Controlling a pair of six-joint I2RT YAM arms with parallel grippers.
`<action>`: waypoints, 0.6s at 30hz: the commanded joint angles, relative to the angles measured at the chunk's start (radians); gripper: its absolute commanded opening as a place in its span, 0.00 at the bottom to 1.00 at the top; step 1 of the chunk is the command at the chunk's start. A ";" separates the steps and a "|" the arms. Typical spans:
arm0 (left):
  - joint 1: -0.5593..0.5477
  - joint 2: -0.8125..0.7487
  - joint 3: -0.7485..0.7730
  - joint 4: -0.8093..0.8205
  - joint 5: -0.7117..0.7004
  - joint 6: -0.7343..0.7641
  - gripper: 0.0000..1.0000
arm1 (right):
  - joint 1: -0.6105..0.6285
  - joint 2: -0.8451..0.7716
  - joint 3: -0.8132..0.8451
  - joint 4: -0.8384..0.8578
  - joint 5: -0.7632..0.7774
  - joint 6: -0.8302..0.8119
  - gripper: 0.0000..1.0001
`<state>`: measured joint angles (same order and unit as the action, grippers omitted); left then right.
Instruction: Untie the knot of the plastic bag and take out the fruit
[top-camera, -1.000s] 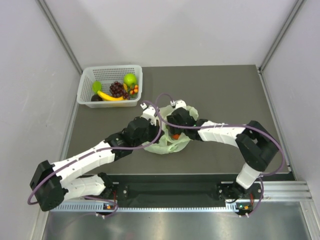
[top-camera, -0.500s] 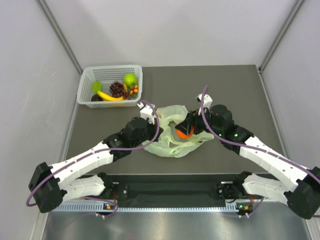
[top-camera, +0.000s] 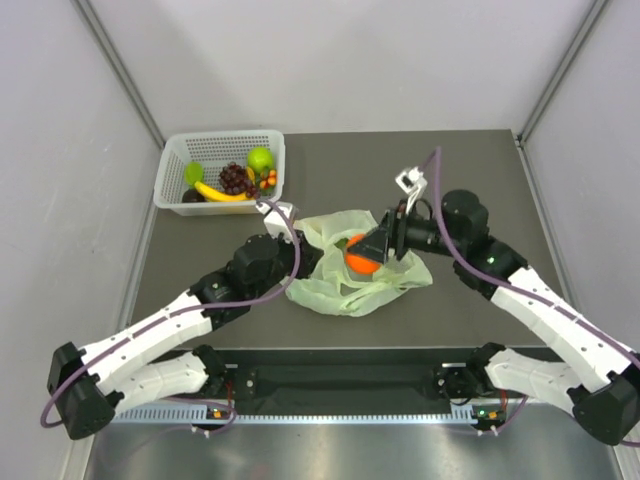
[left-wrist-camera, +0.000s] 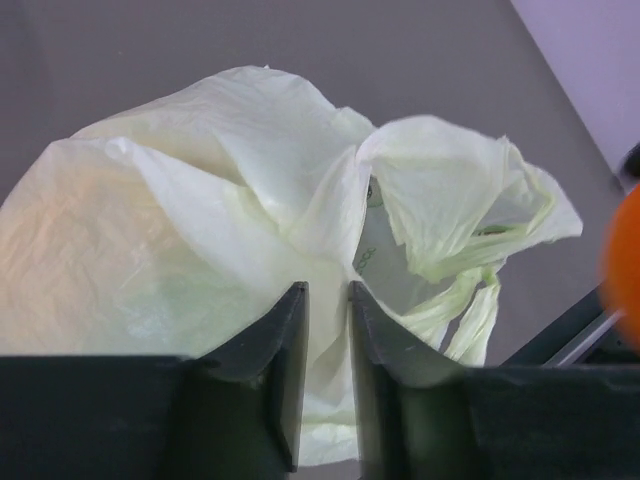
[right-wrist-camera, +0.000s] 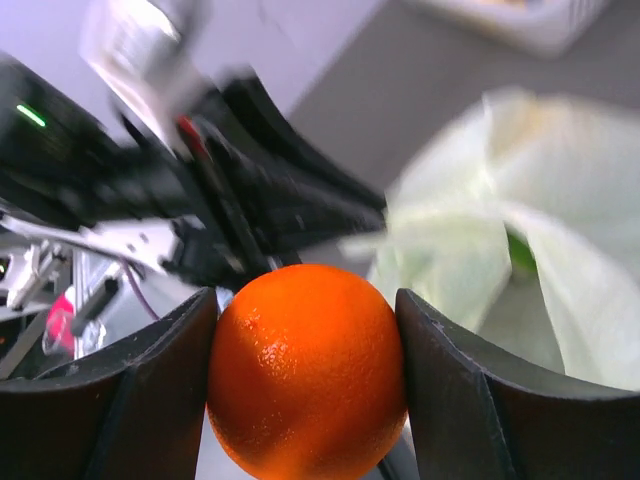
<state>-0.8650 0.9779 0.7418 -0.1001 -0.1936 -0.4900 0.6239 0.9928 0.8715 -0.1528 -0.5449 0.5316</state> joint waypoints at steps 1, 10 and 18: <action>-0.002 -0.064 -0.047 0.000 -0.036 -0.033 0.29 | -0.026 0.038 0.209 0.044 -0.020 -0.012 0.02; -0.002 -0.211 -0.113 -0.033 -0.110 -0.070 0.99 | -0.024 0.474 0.625 -0.019 0.100 -0.087 0.00; -0.002 -0.418 -0.137 -0.111 -0.162 -0.090 0.99 | 0.039 0.828 0.999 -0.063 0.172 -0.194 0.00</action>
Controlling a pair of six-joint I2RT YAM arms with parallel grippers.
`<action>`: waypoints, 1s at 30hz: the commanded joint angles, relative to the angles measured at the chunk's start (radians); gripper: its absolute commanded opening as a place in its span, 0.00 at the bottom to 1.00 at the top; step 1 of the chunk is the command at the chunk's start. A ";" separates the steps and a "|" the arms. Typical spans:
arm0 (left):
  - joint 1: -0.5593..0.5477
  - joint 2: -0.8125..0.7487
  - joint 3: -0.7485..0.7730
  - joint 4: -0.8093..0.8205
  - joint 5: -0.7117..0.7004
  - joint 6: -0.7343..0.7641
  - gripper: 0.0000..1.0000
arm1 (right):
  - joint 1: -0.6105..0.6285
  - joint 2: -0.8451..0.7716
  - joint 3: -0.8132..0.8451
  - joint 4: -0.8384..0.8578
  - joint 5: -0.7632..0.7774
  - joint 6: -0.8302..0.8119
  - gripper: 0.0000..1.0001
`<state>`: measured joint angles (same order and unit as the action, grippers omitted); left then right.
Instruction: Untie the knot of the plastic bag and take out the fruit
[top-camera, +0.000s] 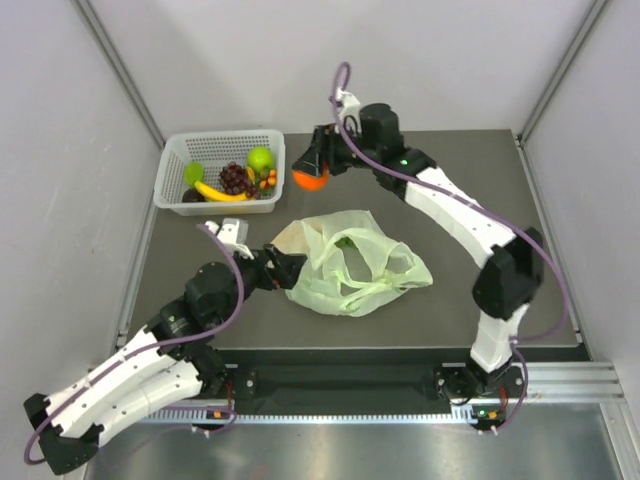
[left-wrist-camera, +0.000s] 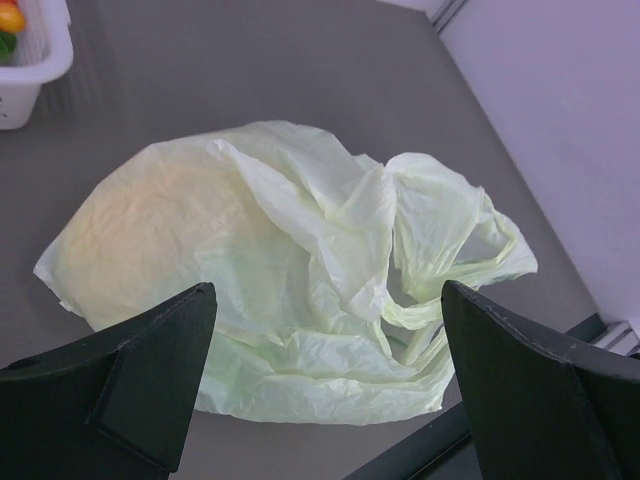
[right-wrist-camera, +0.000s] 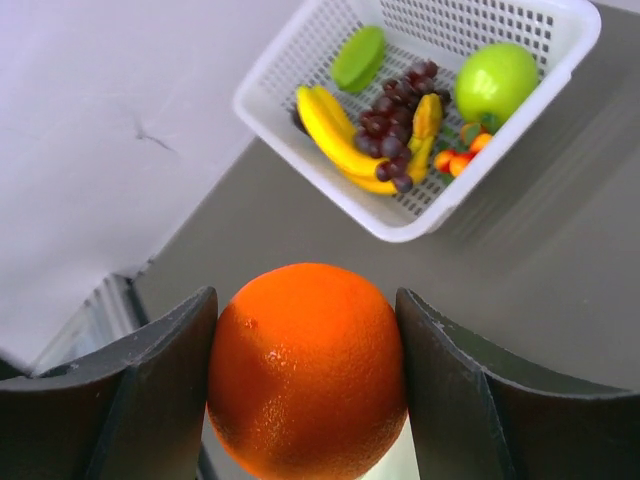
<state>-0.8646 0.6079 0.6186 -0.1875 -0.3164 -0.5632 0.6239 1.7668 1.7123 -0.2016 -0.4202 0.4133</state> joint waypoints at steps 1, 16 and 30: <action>-0.002 -0.075 -0.013 -0.048 -0.049 -0.018 0.99 | 0.060 0.130 0.267 -0.068 0.057 -0.108 0.00; -0.002 -0.292 0.027 -0.273 -0.289 -0.076 0.99 | 0.178 0.620 0.604 0.095 0.376 -0.246 0.06; -0.002 -0.346 0.017 -0.297 -0.332 -0.053 0.99 | 0.215 0.769 0.713 0.323 0.528 -0.303 0.99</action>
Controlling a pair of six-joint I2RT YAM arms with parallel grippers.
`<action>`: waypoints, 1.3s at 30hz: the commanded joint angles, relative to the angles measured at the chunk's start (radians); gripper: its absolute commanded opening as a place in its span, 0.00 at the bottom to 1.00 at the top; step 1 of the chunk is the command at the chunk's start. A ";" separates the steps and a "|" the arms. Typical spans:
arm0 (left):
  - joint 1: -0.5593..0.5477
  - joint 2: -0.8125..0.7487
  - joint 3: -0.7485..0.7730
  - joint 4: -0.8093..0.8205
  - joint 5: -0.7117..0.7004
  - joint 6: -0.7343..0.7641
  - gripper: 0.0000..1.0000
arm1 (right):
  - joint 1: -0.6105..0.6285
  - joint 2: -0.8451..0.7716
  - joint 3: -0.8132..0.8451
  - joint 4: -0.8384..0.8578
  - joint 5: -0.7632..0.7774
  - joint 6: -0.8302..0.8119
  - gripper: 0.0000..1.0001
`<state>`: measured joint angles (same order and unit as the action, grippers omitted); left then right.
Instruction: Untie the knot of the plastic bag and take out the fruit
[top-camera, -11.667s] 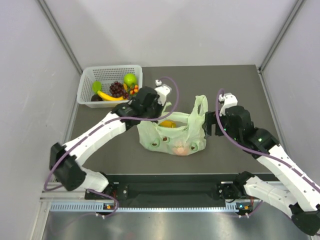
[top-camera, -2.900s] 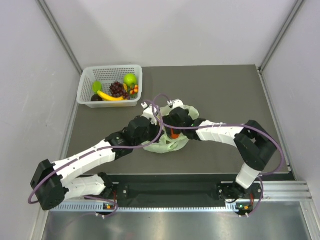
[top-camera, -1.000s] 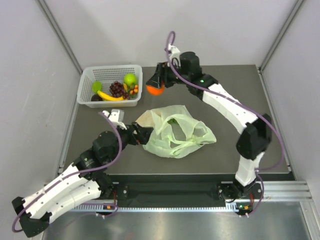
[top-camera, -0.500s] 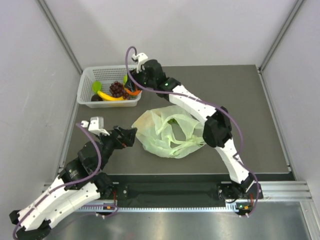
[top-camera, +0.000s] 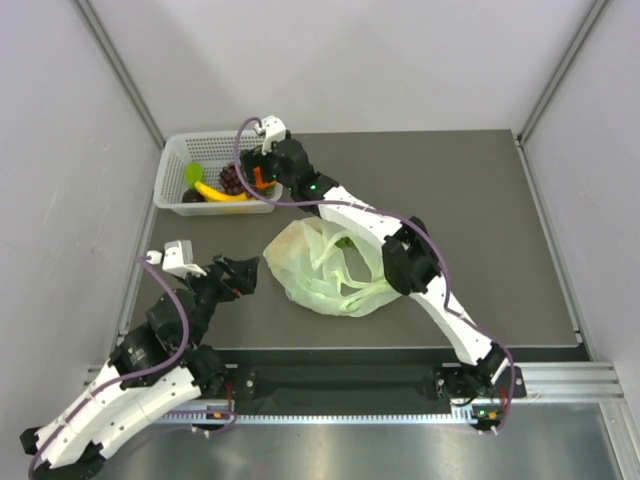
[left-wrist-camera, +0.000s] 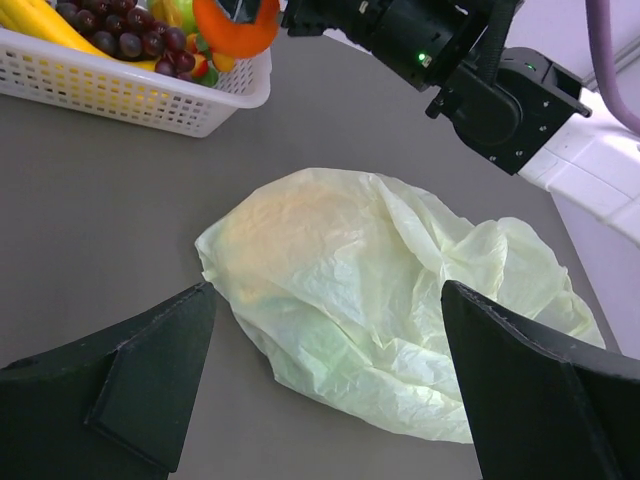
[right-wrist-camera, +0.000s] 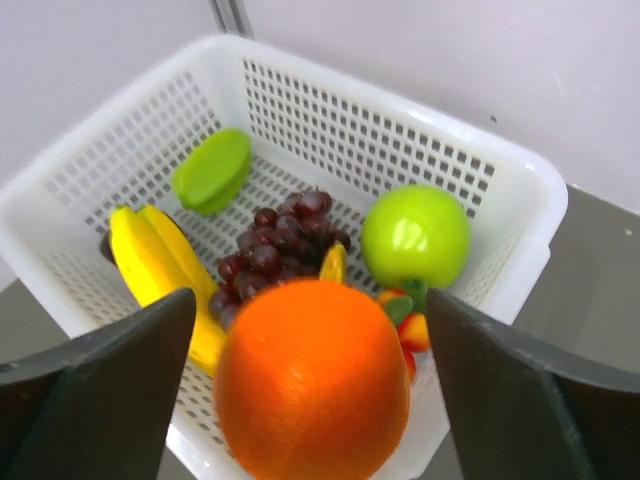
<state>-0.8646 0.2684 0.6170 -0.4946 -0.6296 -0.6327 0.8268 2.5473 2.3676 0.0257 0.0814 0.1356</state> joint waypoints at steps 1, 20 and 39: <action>-0.002 -0.002 0.018 0.024 -0.013 0.019 0.99 | 0.014 -0.025 0.039 0.091 0.020 -0.028 1.00; -0.004 0.298 0.023 0.257 0.275 0.044 0.99 | -0.107 -0.673 -0.487 -0.683 -0.078 -0.272 1.00; -0.004 0.278 -0.014 0.263 0.249 0.024 0.98 | -0.052 -0.532 -0.427 -0.905 -0.509 -0.315 1.00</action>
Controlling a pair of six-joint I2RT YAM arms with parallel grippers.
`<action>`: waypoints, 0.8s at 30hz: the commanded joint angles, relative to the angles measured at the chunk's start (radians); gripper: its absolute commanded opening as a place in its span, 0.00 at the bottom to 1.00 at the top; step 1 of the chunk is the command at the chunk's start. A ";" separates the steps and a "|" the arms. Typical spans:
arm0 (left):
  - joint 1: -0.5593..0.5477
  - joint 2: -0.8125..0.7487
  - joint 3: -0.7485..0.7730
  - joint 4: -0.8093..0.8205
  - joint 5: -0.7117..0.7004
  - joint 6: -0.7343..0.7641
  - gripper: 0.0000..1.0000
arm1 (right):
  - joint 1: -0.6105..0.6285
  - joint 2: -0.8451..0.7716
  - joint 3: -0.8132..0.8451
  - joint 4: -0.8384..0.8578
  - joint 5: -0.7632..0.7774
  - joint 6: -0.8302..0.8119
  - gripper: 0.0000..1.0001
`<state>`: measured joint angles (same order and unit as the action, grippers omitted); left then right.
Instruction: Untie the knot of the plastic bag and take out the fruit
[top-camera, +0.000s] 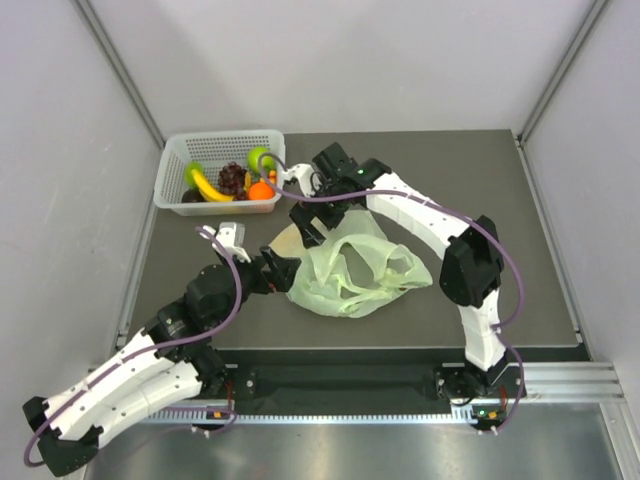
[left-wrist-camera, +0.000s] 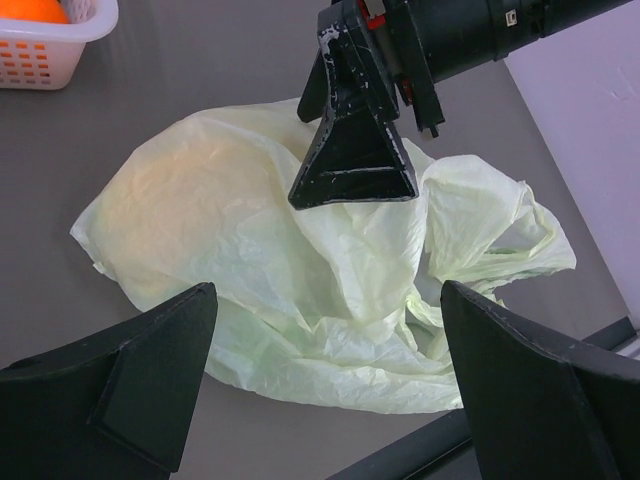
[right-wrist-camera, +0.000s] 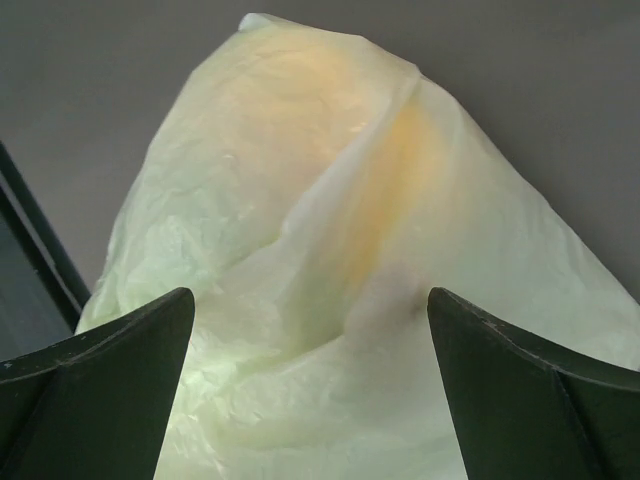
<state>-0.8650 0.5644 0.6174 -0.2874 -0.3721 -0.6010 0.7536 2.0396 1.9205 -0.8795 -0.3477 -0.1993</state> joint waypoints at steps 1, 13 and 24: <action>-0.003 -0.021 -0.016 0.054 -0.008 -0.008 0.98 | 0.030 -0.016 0.018 -0.003 -0.077 0.029 1.00; -0.003 -0.052 -0.031 0.051 -0.008 -0.016 0.96 | 0.056 0.159 0.213 -0.029 0.161 0.147 0.48; -0.003 -0.064 -0.027 0.045 0.015 -0.013 0.95 | 0.003 -0.031 0.005 0.144 0.341 0.325 0.00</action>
<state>-0.8650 0.4999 0.5858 -0.2840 -0.3729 -0.6083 0.7937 2.1704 2.0098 -0.8486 -0.0956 0.0151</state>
